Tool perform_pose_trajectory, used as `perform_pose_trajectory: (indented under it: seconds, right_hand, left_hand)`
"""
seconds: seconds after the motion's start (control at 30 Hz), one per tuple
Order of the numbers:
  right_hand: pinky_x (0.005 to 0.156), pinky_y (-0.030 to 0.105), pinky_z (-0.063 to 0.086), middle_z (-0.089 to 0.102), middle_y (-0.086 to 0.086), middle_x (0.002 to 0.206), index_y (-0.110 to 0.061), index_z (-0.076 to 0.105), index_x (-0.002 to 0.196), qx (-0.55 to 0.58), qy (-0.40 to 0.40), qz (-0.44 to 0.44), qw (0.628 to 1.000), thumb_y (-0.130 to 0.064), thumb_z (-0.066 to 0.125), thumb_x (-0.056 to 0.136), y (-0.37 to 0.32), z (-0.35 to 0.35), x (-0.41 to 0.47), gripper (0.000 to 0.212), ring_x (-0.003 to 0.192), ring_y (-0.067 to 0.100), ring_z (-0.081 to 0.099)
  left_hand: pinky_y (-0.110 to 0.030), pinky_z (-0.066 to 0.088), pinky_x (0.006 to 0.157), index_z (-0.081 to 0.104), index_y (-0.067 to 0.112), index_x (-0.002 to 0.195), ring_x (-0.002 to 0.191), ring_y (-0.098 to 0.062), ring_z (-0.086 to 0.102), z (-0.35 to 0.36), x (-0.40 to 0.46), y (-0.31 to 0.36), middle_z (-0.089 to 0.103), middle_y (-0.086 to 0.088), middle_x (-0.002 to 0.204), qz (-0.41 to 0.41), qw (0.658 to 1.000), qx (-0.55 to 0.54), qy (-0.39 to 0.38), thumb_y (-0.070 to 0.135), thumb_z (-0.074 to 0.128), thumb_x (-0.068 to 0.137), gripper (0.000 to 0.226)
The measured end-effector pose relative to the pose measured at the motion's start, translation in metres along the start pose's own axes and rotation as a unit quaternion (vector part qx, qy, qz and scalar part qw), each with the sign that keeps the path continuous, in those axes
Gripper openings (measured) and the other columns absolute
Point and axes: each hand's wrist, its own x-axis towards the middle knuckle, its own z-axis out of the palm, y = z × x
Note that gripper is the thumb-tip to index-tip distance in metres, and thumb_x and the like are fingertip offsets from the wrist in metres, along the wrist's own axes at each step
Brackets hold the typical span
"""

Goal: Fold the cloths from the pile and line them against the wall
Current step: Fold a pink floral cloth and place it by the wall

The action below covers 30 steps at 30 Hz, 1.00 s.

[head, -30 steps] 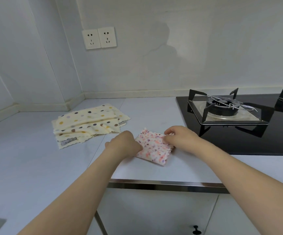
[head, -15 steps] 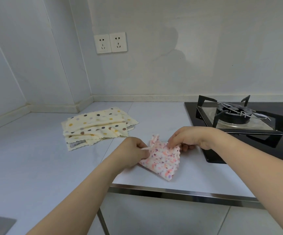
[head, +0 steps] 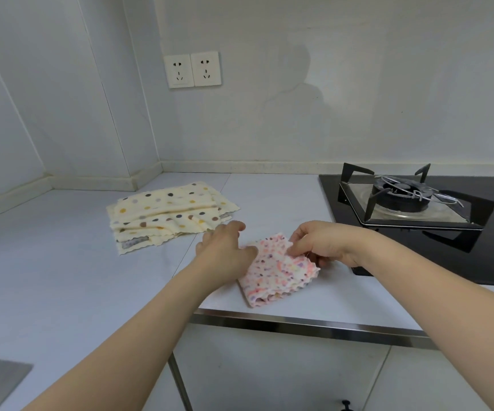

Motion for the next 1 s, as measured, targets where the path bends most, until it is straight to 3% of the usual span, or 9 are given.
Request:
perform_pose_trajectory:
  seconds: [0.1,0.2,0.3,0.4,0.5,0.67,0.8,0.9,1.0]
  right_hand:
    - [0.053,0.026,0.036,0.052,0.004,0.072,-0.025,0.05,0.11,-0.007,0.026,-0.005,1.0,-0.009,0.064,0.086,0.003,0.004,0.0,0.032,0.059,0.018,0.045]
    - [0.051,0.025,0.039,0.052,0.005,0.072,-0.023,0.052,0.106,-0.003,0.031,-0.01,0.999,-0.005,0.05,0.088,0.003,0.01,-0.001,0.025,0.057,0.02,0.047]
    - [0.046,0.018,0.035,0.054,-0.003,0.076,-0.016,0.062,0.092,-0.018,0.043,-0.021,0.999,-0.001,0.043,0.09,0.001,0.014,-0.006,0.024,0.062,0.012,0.048]
    - [0.058,0.018,0.035,0.06,-0.005,0.096,-0.014,0.067,0.095,-0.03,0.041,-0.033,0.998,-0.005,0.043,0.095,0.004,0.017,-0.011,0.026,0.083,0.006,0.052]
    - [0.078,0.022,0.038,0.061,-0.001,0.122,-0.015,0.068,0.087,-0.008,0.051,-0.038,0.998,-0.008,0.043,0.097,0.01,0.02,-0.013,0.028,0.111,0.012,0.052]
    - [0.094,0.026,0.039,0.06,0.004,0.13,-0.015,0.072,0.089,0.037,0.073,-0.038,0.996,-0.01,0.048,0.095,0.015,0.024,-0.019,0.025,0.12,0.02,0.052]
    - [0.09,0.026,0.039,0.058,0.005,0.131,-0.01,0.07,0.102,0.037,0.096,-0.04,0.994,-0.011,0.045,0.097,0.017,0.029,-0.024,0.026,0.122,0.021,0.052]
    - [0.075,0.025,0.042,0.063,-0.001,0.109,-0.013,0.068,0.107,-0.065,0.155,-0.058,0.984,-0.007,0.039,0.094,0.02,0.037,-0.024,0.032,0.096,0.017,0.058]
    - [0.082,0.03,0.044,0.06,0.004,0.116,-0.017,0.062,0.11,-0.225,0.221,-0.103,0.943,-0.006,0.039,0.091,0.025,0.049,-0.023,0.032,0.102,0.023,0.057]
  left_hand:
    - [-0.033,0.037,0.098,0.048,0.032,0.124,0.116,-0.013,0.04,-0.004,-0.016,0.007,0.046,0.011,0.122,0.115,0.993,0.026,0.003,0.044,0.06,0.083,0.044]
    - [-0.028,0.042,0.089,0.052,0.036,0.117,0.106,-0.008,0.042,0.001,-0.037,0.003,0.048,0.017,0.113,0.168,0.978,0.104,-0.067,0.059,0.063,0.074,0.051]
    - [-0.026,0.044,0.087,0.057,0.032,0.111,0.102,-0.007,0.047,0.006,-0.04,-0.009,0.052,0.015,0.108,0.162,0.982,0.098,-0.025,0.056,0.062,0.077,0.042]
    - [-0.029,0.048,0.084,0.059,0.026,0.105,0.097,-0.011,0.054,0.007,-0.042,-0.009,0.055,0.011,0.104,0.145,0.988,0.052,0.005,0.039,0.057,0.084,0.024]
    - [-0.028,0.045,0.081,0.06,0.024,0.105,0.097,-0.011,0.052,0.015,-0.046,-0.002,0.055,0.009,0.104,0.113,0.992,0.048,0.037,0.04,0.054,0.085,0.026]
    - [-0.032,0.045,0.077,0.059,0.021,0.1,0.095,-0.018,0.049,0.035,-0.047,0.013,0.052,0.006,0.1,0.077,0.984,0.113,0.115,0.044,0.05,0.082,0.03]
    - [-0.034,0.044,0.079,0.057,0.016,0.104,0.095,-0.024,0.049,0.039,-0.045,0.015,0.052,0.001,0.103,0.044,0.979,0.159,0.124,0.028,0.051,0.082,0.025]
    - [-0.032,0.042,0.081,0.055,0.016,0.112,0.1,-0.023,0.05,0.037,-0.046,0.013,0.053,0.0,0.11,0.04,0.984,0.146,0.099,0.015,0.048,0.081,0.031]
    - [-0.031,0.042,0.083,0.053,0.017,0.117,0.104,-0.022,0.051,0.03,-0.047,0.003,0.053,0.0,0.118,0.044,0.989,0.125,0.072,0.014,0.045,0.084,0.034]
